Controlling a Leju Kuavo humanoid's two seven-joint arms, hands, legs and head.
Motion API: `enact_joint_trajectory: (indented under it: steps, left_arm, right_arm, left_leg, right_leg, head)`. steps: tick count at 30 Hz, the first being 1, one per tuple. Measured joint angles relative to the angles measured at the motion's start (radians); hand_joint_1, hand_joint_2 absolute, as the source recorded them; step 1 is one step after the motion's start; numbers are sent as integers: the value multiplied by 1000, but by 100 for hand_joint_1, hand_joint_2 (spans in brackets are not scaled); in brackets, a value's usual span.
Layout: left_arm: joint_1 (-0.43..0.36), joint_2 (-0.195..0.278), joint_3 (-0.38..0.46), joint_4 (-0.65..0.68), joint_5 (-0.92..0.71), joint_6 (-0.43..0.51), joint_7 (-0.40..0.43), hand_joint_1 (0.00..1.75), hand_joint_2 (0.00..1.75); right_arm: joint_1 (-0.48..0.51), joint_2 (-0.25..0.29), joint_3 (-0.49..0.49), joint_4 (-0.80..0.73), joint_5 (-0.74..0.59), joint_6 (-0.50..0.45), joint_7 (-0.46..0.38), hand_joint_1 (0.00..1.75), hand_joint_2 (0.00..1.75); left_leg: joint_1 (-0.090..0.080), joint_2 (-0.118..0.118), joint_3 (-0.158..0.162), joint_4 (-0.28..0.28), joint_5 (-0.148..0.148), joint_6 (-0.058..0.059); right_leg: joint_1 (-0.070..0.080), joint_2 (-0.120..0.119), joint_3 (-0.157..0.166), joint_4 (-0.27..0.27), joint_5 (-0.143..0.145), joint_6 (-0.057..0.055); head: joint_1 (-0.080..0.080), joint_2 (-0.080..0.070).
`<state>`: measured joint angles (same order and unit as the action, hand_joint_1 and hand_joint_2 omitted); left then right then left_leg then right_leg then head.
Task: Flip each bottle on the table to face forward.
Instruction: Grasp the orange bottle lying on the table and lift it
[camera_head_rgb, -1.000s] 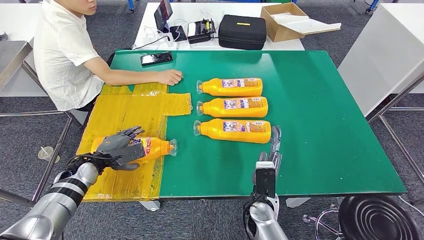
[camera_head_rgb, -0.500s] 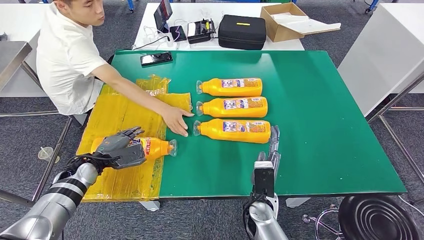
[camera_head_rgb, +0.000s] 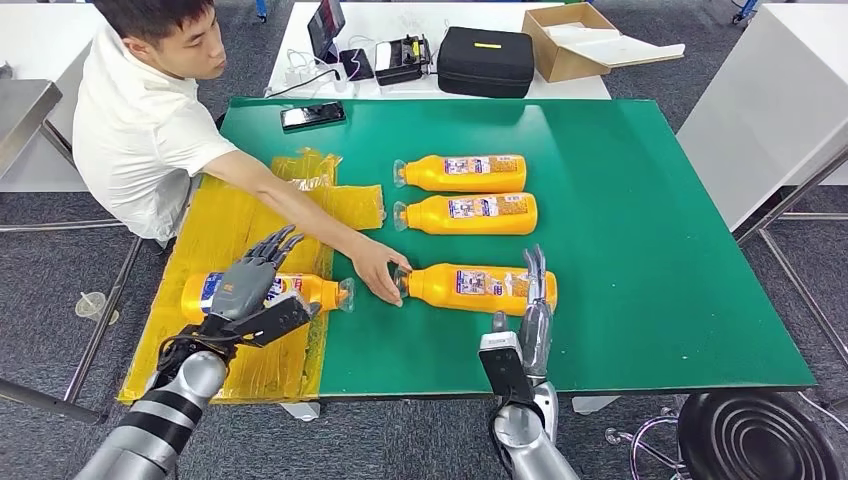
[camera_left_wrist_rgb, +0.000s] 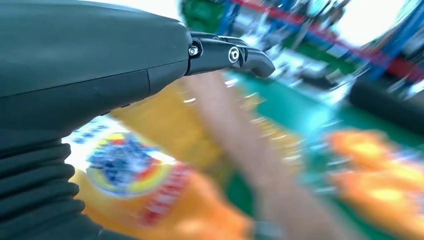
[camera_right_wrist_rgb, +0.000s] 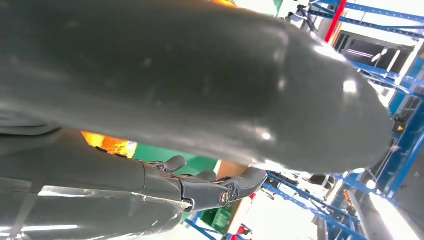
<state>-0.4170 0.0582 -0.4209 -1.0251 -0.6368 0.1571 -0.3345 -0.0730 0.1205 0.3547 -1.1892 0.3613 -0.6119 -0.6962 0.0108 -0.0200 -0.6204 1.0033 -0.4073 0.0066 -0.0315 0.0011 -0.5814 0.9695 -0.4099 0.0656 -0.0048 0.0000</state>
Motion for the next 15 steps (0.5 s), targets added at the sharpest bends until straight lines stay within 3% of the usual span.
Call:
enact_joint_trajectory:
  steps: [6,11,15]
  left_arm:
    - [99,-43,-75,-229,93,-32,-36,0,175]
    - [127,-48,-122,-315,157,-64,-55,0,175]
    - [150,-53,-140,-362,177,-62,-70,0,175]
  right_arm:
    - [12,-4,-3,17,122,-1,0,0,0]
    - [16,4,-41,53,352,-1,0,0,0]
    - [20,15,-76,79,427,-2,0,0,0]
  left_leg:
    - [0,0,-3,0,0,0]
    - [0,0,-3,0,0,0]
    - [1,0,-3,0,0,0]
  right_leg:
    - [1,0,-3,0,0,0]
    - [1,0,-4,0,0,0]
    - [1,0,-4,0,0,0]
  head:
    - [0,0]
    - [0,0]
    - [0,0]
